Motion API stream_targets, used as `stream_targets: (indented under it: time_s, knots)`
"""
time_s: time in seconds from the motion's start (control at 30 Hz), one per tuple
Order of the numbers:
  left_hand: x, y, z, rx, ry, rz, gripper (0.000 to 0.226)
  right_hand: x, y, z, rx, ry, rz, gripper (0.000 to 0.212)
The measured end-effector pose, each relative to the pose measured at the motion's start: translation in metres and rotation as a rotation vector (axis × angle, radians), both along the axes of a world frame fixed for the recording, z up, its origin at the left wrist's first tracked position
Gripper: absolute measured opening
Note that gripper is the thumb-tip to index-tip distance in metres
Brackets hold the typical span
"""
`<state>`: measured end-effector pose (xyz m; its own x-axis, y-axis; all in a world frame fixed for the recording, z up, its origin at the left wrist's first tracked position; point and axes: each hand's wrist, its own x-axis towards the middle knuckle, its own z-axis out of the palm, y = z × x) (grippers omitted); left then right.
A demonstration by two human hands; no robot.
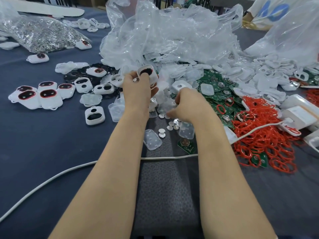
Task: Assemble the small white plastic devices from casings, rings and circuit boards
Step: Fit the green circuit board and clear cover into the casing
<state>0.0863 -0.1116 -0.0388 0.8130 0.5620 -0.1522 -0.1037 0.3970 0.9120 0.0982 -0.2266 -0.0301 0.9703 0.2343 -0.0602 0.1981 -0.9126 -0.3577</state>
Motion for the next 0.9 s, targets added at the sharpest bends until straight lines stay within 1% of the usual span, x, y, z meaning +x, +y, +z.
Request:
stream_targets:
  time_s: [0.1,0.13,0.23,0.33,0.5,0.57,0.67,0.8,0.9]
  knots:
    - [-0.002,-0.001,0.001,0.042,0.017,-0.018,0.005,0.001,0.001,-0.001,0.016,-0.014,0.036,0.022]
    - [-0.002,-0.001,0.001,0.062,0.014,-0.024,0.008,0.002,-0.002,0.001,0.06,-0.014,0.043,0.021]
    - [-0.003,-0.003,0.002,0.088,-0.037,-0.06,0.017,0.001,-0.011,0.008,0.314,-0.033,0.0,0.02]
    - [-0.003,-0.004,0.0,0.117,-0.073,-0.118,0.017,0.002,-0.015,0.012,0.573,-0.126,-0.09,0.032]
    - [-0.003,-0.009,-0.001,0.163,-0.047,-0.222,0.024,0.009,-0.012,0.009,0.727,-0.132,-0.148,0.029]
    - [-0.004,-0.011,-0.002,0.199,-0.06,-0.249,0.023,0.011,-0.013,0.006,0.844,-0.141,-0.195,0.028]
    - [-0.004,-0.013,-0.005,0.242,-0.071,-0.26,0.022,0.011,-0.013,0.004,1.028,-0.158,-0.254,0.02]
    - [-0.002,-0.013,-0.006,0.217,-0.06,-0.268,0.023,0.011,-0.014,0.005,1.126,-0.17,-0.214,0.009]
    - [0.0,-0.014,-0.007,0.188,-0.051,-0.275,0.02,0.012,-0.013,0.004,1.119,-0.167,-0.197,0.008]
